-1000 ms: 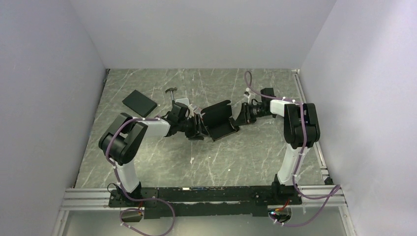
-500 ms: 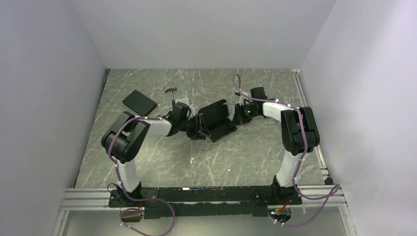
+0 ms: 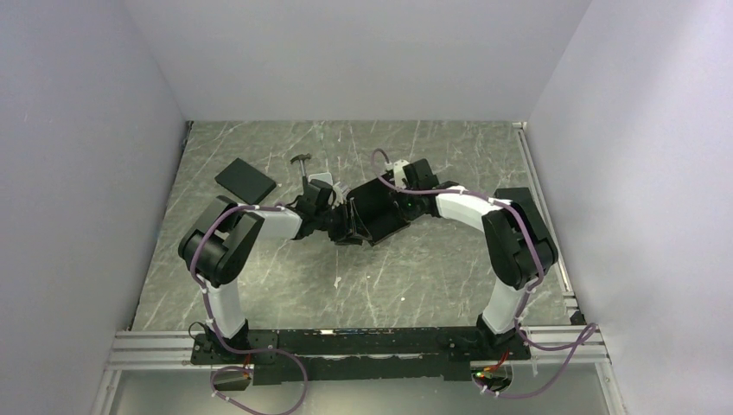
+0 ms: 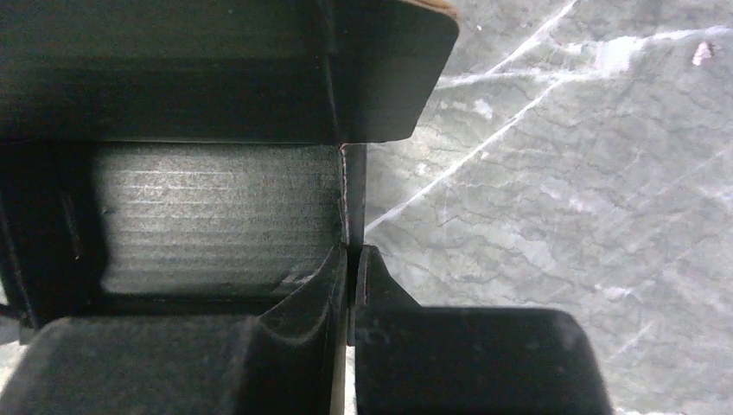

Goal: Fold the paper box
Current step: Fold the paper box at the center of the board.

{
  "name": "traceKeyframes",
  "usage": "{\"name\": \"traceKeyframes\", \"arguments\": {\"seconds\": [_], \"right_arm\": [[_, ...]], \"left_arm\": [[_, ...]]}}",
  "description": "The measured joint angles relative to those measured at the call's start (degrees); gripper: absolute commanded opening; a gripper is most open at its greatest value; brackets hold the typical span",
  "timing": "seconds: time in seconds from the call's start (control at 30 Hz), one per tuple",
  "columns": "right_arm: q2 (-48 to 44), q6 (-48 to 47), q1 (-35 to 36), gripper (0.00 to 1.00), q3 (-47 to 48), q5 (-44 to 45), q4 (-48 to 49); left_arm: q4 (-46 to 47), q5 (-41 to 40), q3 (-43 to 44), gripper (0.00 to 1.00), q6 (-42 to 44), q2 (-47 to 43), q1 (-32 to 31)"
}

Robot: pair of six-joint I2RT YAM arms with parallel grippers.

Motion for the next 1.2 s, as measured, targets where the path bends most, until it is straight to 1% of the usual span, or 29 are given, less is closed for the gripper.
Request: {"name": "traceKeyframes", "arguments": {"seconds": [0.1,0.17,0.2,0.27,0.5,0.67,0.77,0.83,0.9,0.93,1.2], "right_arm": [[0.04,-1.03,1.66,0.10,0.00,3.89,0.46],[0.20,-1.60,2.05,0.11,0.00,5.09,0.94],[0.26,-1.88,2.19,0.09,0.00,5.70,1.20],[0.46,-2.45,2.45,0.00,0.00,6.97,1.70],[2.01,-5.20,5.73,0.00,0.98,13.92,2.82],[4.11,-8.90,9.55,0.00,1.60,22.60,4.50],[4.98,-10.14,10.47,0.00,2.29,24.52,4.57],[5.29,-10.56,10.58,0.01,2.71,24.50,4.33],[5.60,-10.56,10.43,0.08,3.72,23.08,3.08],[5.81,-10.36,9.94,0.12,4.50,21.49,2.38],[5.97,-7.91,3.85,0.23,5.79,9.16,-0.26]], "left_arm": [[0.22,0.00,0.00,0.49,-0.07,0.00,0.00],[0.55,0.02,0.00,0.49,-0.15,0.04,-0.02],[0.83,0.04,-0.02,0.49,-0.20,0.04,-0.02],[1.36,0.09,-0.02,0.49,-0.59,0.15,-0.02],[2.58,0.61,-0.07,0.49,-1.44,1.09,-0.02],[2.69,0.63,-0.09,0.49,-1.46,1.09,-0.02],[2.75,0.66,-0.11,0.49,-1.46,1.09,-0.02],[2.86,0.63,-0.17,0.50,-1.46,1.09,-0.02],[2.99,0.66,-0.28,0.50,-1.46,1.11,-0.02],[3.08,0.66,-0.35,0.50,-1.46,1.09,-0.02],[3.65,0.72,-0.68,0.50,-1.60,1.07,0.00]]}}
